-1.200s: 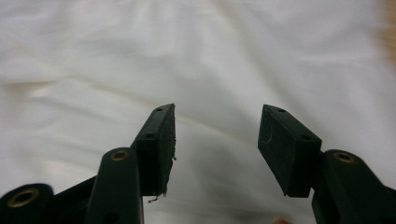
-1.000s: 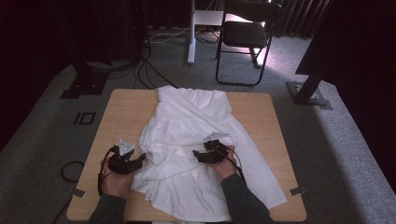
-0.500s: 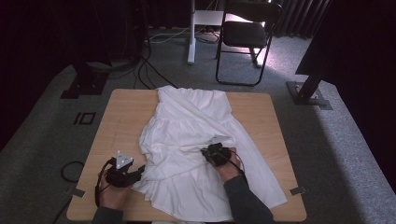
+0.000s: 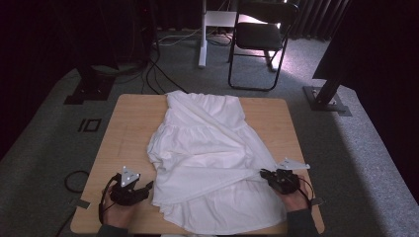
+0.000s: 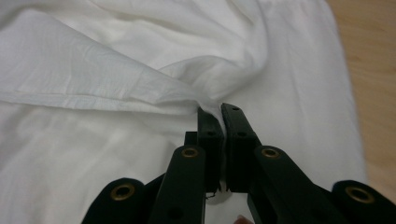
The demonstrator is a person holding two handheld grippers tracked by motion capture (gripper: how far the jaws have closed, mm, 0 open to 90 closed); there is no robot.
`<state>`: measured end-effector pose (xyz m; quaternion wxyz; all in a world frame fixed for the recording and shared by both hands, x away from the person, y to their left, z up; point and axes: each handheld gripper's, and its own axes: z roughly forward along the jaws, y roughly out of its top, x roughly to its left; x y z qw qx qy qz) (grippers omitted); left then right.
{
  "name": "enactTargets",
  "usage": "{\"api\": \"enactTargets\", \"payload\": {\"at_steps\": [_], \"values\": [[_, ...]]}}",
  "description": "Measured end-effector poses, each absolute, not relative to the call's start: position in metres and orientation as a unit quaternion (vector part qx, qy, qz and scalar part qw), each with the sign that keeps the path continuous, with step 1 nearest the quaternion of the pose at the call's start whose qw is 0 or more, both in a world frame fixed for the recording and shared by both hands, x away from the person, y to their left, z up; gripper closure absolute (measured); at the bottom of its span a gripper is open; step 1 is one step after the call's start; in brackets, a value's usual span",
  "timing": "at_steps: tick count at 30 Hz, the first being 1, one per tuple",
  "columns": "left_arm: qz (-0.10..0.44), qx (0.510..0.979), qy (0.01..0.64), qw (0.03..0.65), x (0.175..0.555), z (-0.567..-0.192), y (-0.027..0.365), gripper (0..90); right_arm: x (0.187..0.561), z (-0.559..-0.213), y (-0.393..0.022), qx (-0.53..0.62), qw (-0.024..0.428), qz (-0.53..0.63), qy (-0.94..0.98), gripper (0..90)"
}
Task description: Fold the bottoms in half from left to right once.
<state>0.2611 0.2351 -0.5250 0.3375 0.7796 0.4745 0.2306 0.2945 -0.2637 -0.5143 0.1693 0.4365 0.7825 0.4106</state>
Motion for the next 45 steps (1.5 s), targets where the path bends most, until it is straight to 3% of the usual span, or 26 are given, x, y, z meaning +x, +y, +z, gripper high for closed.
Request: {"api": "enactTargets", "payload": {"at_steps": [8, 19, 20, 26, 29, 39, 41, 45], "values": [[0.206, 0.803, 0.432, 0.356, 0.240, -0.526, 0.219, 39.0, 0.264, -0.516, -0.293, 0.451, 0.188, 0.422, 0.764, 86.4], [0.172, 0.827, 0.398, 0.357, 0.225, -0.541, 0.197, 31.6, 0.253, -0.511, -0.316, 0.476, 0.209, 0.431, 0.738, 86.5], [0.175, 0.830, 0.392, 0.355, 0.224, -0.543, 0.194, 33.8, 0.251, -0.510, -0.317, 0.478, 0.211, 0.433, 0.735, 86.5], [0.167, 0.846, 0.373, 0.343, 0.225, -0.545, 0.184, 83.8, 0.237, -0.503, -0.327, 0.480, 0.225, 0.439, 0.725, 86.5], [0.183, 0.842, 0.366, 0.353, 0.219, -0.539, 0.187, 88.6, 0.229, -0.502, -0.333, 0.476, 0.234, 0.433, 0.729, 86.5], [0.176, 0.821, 0.359, 0.408, 0.206, -0.524, 0.202, 87.3, 0.211, -0.544, -0.350, 0.513, 0.209, 0.390, 0.736, 86.7], [0.187, 0.814, 0.369, 0.409, 0.208, -0.524, 0.203, 72.5, 0.213, -0.554, -0.351, 0.517, 0.183, 0.385, 0.742, 84.7], [0.202, 0.795, 0.393, 0.416, 0.218, -0.520, 0.207, 55.0, 0.218, -0.555, -0.353, 0.527, 0.148, 0.387, 0.742, 53.6]]}}
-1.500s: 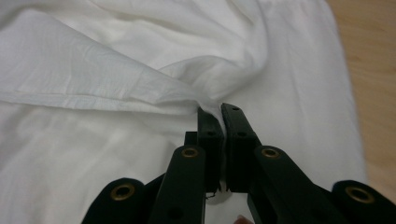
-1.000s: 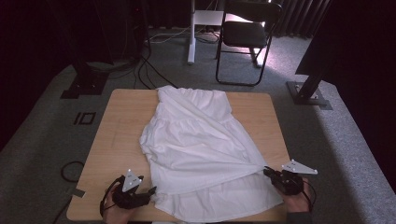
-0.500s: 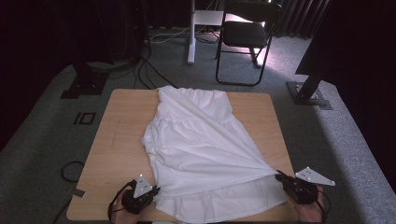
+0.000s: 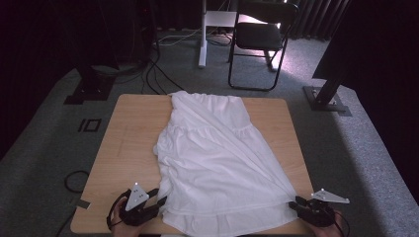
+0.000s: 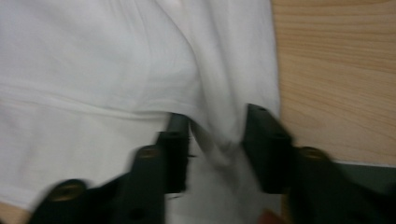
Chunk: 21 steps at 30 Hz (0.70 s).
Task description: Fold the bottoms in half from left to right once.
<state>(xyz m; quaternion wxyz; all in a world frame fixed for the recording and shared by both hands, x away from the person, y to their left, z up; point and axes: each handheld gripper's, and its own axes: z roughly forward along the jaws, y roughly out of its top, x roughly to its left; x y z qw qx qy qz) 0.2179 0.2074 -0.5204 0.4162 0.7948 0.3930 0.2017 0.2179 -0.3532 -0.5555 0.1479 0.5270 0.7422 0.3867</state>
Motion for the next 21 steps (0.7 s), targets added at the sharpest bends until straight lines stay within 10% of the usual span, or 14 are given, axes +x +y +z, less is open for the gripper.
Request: {"api": "enactTargets", "payload": {"at_steps": [6, 13, 21], "values": [[0.234, 0.793, 0.404, 0.391, 0.248, -0.509, 0.208, 47.8, 0.227, -0.521, -0.359, 0.499, 0.157, 0.455, 0.721, 40.7], [0.186, 0.799, 0.436, 0.369, 0.285, -0.514, 0.200, 46.5, 0.300, -0.505, -0.320, 0.473, 0.172, 0.439, 0.745, 66.6], [0.152, 0.810, 0.429, 0.370, 0.278, -0.537, 0.182, 42.8, 0.391, -0.514, -0.250, 0.453, 0.164, 0.402, 0.779, 47.7]]}}
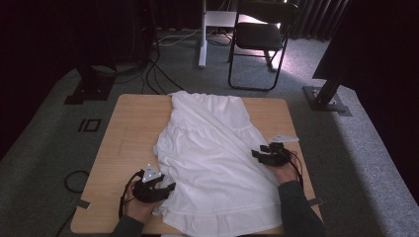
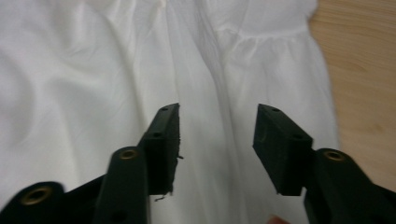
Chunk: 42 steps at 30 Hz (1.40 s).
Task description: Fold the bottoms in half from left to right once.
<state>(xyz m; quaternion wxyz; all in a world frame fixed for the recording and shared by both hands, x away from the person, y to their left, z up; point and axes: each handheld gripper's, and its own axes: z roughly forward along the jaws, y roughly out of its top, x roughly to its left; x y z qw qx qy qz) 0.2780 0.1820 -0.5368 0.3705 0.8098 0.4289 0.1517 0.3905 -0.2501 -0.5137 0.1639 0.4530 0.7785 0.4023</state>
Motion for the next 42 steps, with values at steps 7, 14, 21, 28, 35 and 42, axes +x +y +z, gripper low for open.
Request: {"api": "enactTargets", "payload": {"at_steps": [7, 14, 21, 28, 35, 42], "values": [[0.139, 0.820, 0.424, 0.358, 0.277, -0.548, 0.178, 77.0, 0.435, -0.530, -0.216, 0.462, 0.149, 0.366, 0.794, 53.7], [0.188, 0.821, 0.403, 0.357, 0.231, -0.529, 0.192, 87.6, 0.431, -0.510, -0.232, 0.479, 0.193, 0.391, 0.762, 89.0], [0.196, 0.804, 0.419, 0.374, 0.202, -0.524, 0.202, 87.9, 0.425, -0.483, -0.282, 0.534, 0.282, 0.373, 0.705, 89.1], [0.205, 0.808, 0.406, 0.373, 0.200, -0.527, 0.192, 79.4, 0.433, -0.542, -0.300, 0.567, 0.226, 0.325, 0.723, 87.3], [0.253, 0.771, 0.420, 0.407, 0.242, -0.494, 0.197, 48.3, 0.433, -0.553, -0.300, 0.573, 0.209, 0.323, 0.724, 82.6], [0.265, 0.771, 0.436, 0.381, 0.334, -0.487, 0.184, 41.3, 0.433, -0.553, -0.300, 0.577, 0.205, 0.326, 0.721, 82.5]]}}
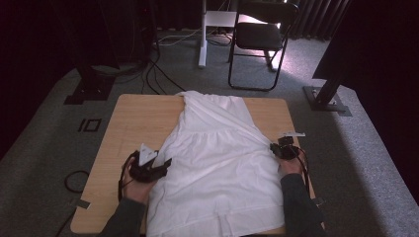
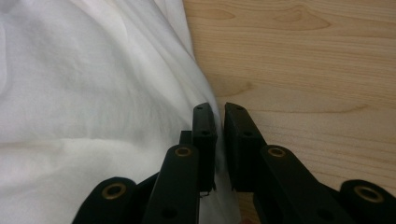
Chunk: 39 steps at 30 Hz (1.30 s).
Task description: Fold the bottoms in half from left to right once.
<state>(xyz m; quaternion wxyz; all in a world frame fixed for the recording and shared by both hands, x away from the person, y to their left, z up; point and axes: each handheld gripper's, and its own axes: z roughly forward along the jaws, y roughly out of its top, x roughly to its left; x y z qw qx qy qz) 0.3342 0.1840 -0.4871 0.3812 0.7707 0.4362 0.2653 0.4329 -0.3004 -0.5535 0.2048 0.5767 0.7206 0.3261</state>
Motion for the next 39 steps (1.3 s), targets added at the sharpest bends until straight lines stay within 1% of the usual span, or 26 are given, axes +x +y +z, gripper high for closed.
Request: {"api": "enactTargets", "payload": {"at_steps": [2, 5, 8, 10, 12, 13, 15, 16, 17, 18, 20, 24, 28, 31, 34, 37, 38, 39], "values": [[0.250, 0.774, 0.440, 0.380, 0.359, -0.494, 0.179, 41.6, 0.433, -0.553, -0.300, 0.573, 0.209, 0.323, 0.723, 82.3], [0.240, 0.782, 0.441, 0.369, 0.386, -0.504, 0.171, 40.5, 0.433, -0.553, -0.298, 0.576, 0.210, 0.318, 0.723, 82.2], [0.244, 0.788, 0.446, 0.348, 0.405, -0.515, 0.166, 38.9, 0.433, -0.553, -0.297, 0.579, 0.210, 0.317, 0.721, 82.0], [0.235, 0.789, 0.460, 0.332, 0.418, -0.525, 0.165, 38.8, 0.433, -0.553, -0.297, 0.580, 0.210, 0.318, 0.720, 82.0], [0.218, 0.795, 0.469, 0.318, 0.425, -0.535, 0.168, 45.4, 0.433, -0.553, -0.298, 0.580, 0.209, 0.320, 0.719, 82.4], [0.211, 0.798, 0.471, 0.310, 0.426, -0.539, 0.170, 50.7, 0.432, -0.553, -0.297, 0.580, 0.207, 0.321, 0.719, 83.1], [0.202, 0.800, 0.471, 0.310, 0.426, -0.543, 0.172, 64.8, 0.432, -0.553, -0.297, 0.579, 0.205, 0.322, 0.720, 83.8], [0.183, 0.800, 0.465, 0.332, 0.424, -0.545, 0.178, 64.8, 0.431, -0.553, -0.297, 0.579, 0.204, 0.322, 0.721, 84.5], [0.180, 0.800, 0.464, 0.335, 0.422, -0.545, 0.180, 75.2, 0.428, -0.553, -0.296, 0.577, 0.199, 0.326, 0.722, 87.2], [0.181, 0.801, 0.461, 0.335, 0.419, -0.546, 0.182, 81.7, 0.426, -0.553, -0.296, 0.579, 0.195, 0.329, 0.720, 87.7], [0.187, 0.807, 0.456, 0.327, 0.412, -0.545, 0.185, 86.0, 0.419, -0.553, -0.295, 0.575, 0.195, 0.326, 0.724, 88.3], [0.188, 0.808, 0.457, 0.322, 0.391, -0.545, 0.193, 87.5, 0.395, -0.553, -0.292, 0.566, 0.196, 0.319, 0.734, 88.6], [0.187, 0.810, 0.450, 0.326, 0.356, -0.546, 0.202, 87.7, 0.357, -0.555, -0.296, 0.565, 0.187, 0.332, 0.732, 88.5], [0.182, 0.807, 0.451, 0.335, 0.328, -0.548, 0.209, 87.7, 0.322, -0.558, -0.302, 0.566, 0.176, 0.344, 0.728, 88.5], [0.176, 0.810, 0.447, 0.335, 0.304, -0.548, 0.213, 87.6, 0.298, -0.558, -0.307, 0.568, 0.164, 0.350, 0.726, 88.3], [0.173, 0.817, 0.438, 0.332, 0.288, -0.548, 0.212, 87.4, 0.281, -0.558, -0.310, 0.573, 0.151, 0.352, 0.724, 88.2], [0.176, 0.817, 0.438, 0.331, 0.285, -0.547, 0.212, 85.1, 0.278, -0.557, -0.310, 0.574, 0.150, 0.348, 0.726, 87.3], [0.183, 0.813, 0.442, 0.333, 0.284, -0.545, 0.212, 75.3, 0.276, -0.556, -0.310, 0.575, 0.153, 0.337, 0.729, 83.2]]}}
